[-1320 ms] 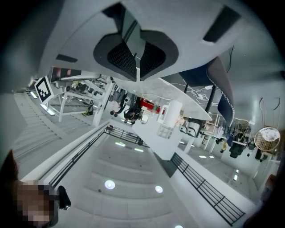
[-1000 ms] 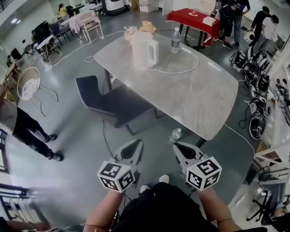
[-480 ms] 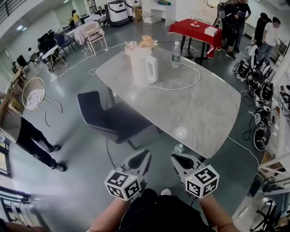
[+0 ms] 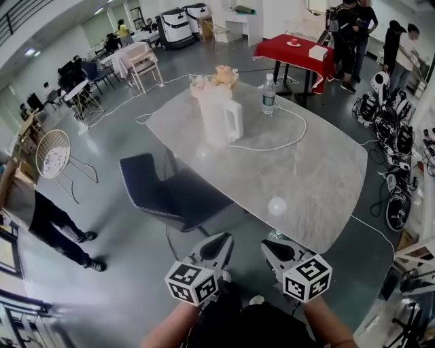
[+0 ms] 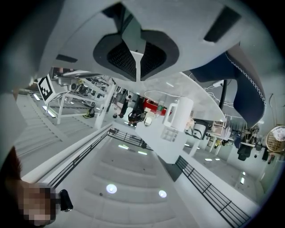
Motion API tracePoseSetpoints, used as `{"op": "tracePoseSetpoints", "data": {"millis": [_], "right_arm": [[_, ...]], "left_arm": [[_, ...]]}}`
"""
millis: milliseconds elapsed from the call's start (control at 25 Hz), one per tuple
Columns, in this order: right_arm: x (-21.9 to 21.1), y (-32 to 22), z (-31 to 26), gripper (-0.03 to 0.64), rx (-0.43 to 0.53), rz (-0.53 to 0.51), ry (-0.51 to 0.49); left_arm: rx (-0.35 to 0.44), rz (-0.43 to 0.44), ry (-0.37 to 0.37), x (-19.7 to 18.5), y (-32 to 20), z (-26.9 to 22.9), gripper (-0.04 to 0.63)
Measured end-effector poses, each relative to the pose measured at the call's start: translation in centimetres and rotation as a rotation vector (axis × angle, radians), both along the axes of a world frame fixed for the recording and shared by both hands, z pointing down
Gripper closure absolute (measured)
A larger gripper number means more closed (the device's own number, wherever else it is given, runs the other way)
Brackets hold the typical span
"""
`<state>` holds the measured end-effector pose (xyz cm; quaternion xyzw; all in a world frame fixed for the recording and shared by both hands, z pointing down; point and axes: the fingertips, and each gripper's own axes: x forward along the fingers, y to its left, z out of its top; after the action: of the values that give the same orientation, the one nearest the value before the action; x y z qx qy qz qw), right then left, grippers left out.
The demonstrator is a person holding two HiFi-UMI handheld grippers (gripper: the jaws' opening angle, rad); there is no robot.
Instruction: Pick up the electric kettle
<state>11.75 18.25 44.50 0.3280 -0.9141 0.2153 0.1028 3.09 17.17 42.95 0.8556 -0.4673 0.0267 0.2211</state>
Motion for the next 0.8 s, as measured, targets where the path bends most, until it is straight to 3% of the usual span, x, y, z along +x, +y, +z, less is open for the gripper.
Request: {"op": "tracePoseSetpoints", "data": {"millis": [800], "right_arm": [[-10.7, -12.7, -0.2, 0.609, -0.007, 0.068, 0.048]], "left_arm": [[-0.016, 0.078, -0.011, -11.7, -10.7, 0.3, 0.572]]}}
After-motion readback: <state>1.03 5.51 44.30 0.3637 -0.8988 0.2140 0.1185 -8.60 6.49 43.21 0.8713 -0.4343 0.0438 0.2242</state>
